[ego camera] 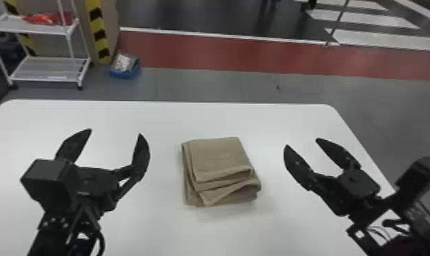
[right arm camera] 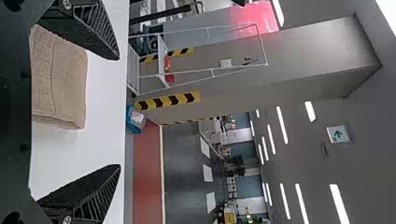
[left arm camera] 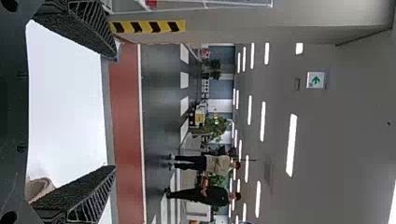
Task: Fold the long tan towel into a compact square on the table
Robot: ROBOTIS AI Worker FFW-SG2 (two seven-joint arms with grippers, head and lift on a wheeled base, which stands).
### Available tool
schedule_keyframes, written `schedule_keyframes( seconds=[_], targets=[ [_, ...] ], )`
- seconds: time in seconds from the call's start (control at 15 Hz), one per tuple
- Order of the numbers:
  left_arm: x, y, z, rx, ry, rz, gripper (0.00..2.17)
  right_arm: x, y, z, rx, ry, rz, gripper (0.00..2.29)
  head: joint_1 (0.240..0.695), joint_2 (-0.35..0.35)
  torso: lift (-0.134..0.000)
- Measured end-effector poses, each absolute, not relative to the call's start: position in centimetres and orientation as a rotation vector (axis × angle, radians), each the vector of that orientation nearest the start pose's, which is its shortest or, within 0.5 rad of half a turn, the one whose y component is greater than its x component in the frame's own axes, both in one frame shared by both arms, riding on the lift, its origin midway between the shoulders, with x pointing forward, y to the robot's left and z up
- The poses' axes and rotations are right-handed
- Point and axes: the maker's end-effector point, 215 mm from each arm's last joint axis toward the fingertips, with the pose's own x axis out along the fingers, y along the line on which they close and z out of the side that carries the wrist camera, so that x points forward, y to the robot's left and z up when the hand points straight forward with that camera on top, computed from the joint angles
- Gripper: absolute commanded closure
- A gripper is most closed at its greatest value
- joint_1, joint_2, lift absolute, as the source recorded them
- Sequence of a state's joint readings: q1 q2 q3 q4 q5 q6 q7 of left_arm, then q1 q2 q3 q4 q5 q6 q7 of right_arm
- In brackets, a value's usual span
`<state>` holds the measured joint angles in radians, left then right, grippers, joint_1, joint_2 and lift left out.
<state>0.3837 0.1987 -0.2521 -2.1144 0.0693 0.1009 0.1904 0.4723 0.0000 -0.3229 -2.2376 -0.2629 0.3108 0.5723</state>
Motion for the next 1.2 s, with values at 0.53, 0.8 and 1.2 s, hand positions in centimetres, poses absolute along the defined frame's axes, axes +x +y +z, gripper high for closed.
schedule_keyframes(
  seconds=[0.53, 0.8, 1.2],
  targets=[
    [45.9, 17.6, -28.6, 0.021, -0.080, -0.064, 0.03, 42.5, -28.9, -28.4, 0.102, -0.034, 0.128, 0.07, 0.695, -0.139, -0.125],
    [45.3, 16.9, -29.3, 0.017, -0.064, -0.074, 0.03, 41.9, -30.2, -28.4, 0.107, -0.040, 0.103, 0.07, 0.695, -0.166, -0.125],
    [44.5, 16.9, -29.8, 0.026, -0.053, -0.060, 0.03, 40.6, -31.8, -27.9, 0.111, -0.063, 0.078, 0.07, 0.695, -0.195, -0.125]
  ],
)
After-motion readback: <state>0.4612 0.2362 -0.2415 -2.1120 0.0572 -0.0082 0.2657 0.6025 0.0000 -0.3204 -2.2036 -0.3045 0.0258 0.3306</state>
